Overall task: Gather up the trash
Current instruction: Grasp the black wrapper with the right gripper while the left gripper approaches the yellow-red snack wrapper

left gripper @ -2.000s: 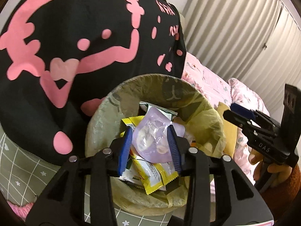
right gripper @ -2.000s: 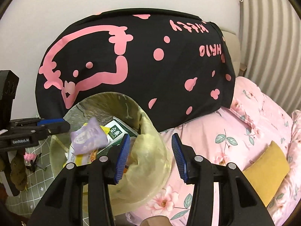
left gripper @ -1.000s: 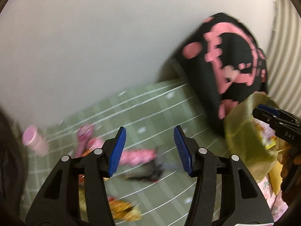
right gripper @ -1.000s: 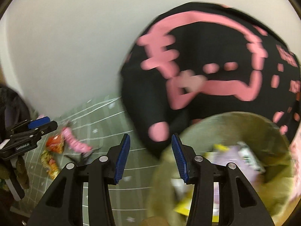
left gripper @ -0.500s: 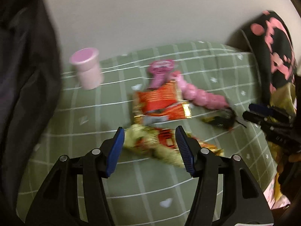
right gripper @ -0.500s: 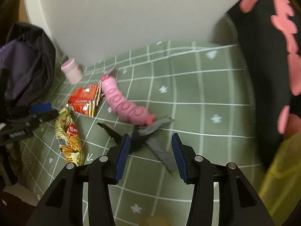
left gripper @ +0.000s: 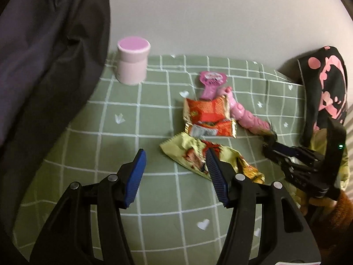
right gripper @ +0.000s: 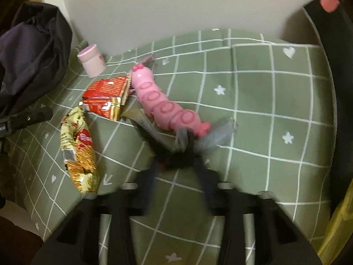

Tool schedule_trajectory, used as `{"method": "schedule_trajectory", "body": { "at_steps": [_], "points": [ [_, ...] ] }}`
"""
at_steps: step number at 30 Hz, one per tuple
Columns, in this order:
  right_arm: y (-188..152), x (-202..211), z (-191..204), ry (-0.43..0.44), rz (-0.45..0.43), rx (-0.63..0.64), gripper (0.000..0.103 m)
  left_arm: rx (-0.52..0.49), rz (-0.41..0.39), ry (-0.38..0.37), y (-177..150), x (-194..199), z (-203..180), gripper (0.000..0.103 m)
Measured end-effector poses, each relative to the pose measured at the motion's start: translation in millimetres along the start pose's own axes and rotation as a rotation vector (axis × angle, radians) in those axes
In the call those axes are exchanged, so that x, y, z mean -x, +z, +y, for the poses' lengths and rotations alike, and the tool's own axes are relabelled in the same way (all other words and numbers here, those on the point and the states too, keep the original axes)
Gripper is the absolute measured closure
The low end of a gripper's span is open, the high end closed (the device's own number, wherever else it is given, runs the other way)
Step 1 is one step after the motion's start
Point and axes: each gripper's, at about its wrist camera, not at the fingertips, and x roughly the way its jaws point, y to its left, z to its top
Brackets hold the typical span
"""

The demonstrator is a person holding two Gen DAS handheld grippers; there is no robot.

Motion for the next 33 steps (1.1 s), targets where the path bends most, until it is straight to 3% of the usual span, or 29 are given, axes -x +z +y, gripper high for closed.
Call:
{"method": "schedule_trajectory", "body": {
  "at_steps": [4, 5, 6, 15, 19, 22, 24, 33],
  "points": [
    [-7.8, 17.8, -13.4, -0.026, -0.027, -0.045, 0.078, 0.014, 0.042, -0.048, -0.3, -8.5, -10.9, 0.05],
    [-11.0, 24.6, -17.9, -0.03, -0.036, -0.062, 0.094, 0.016, 0.054, -0.057, -0.3, -12.1, -14.3, 0.05],
    [-13.7, 30.9, -23.1, -0.04, -0.043, -0.08, 0.095, 0.017, 0.064, -0.06, -0.1, -15.8, -17.7, 0.05],
    [-31.4, 77.3, -46.6, -0.067, -0.114, -0.157, 0.095, 0.024, 0.1, 0.032, 1.3, -45.2, -37.6, 0.05],
    [-38.5, 80.3, -51.6, -0.042, -0.116, -0.16, 0.095, -0.016, 0.103, 0.074, -0.3, -50.8, -44.4, 0.061],
    [-37.9, 75.1, -50.9, -0.044, -0.115, -0.142, 0.089, -0.043, 0.098, 0.081, -2.8, -48.7, -46.7, 0.061],
    [-32.8, 65.4, -46.2, -0.056, -0.102, -0.099, 0.057, -0.061, 0.093, 0.089, -5.1, -45.0, -47.6, 0.061],
    [-4.4, 19.4, -47.6, -0.085, -0.07, -0.014, 0.055, -0.089, 0.078, 0.123, -11.4, -31.3, -38.5, 0.061]
  ]
}}
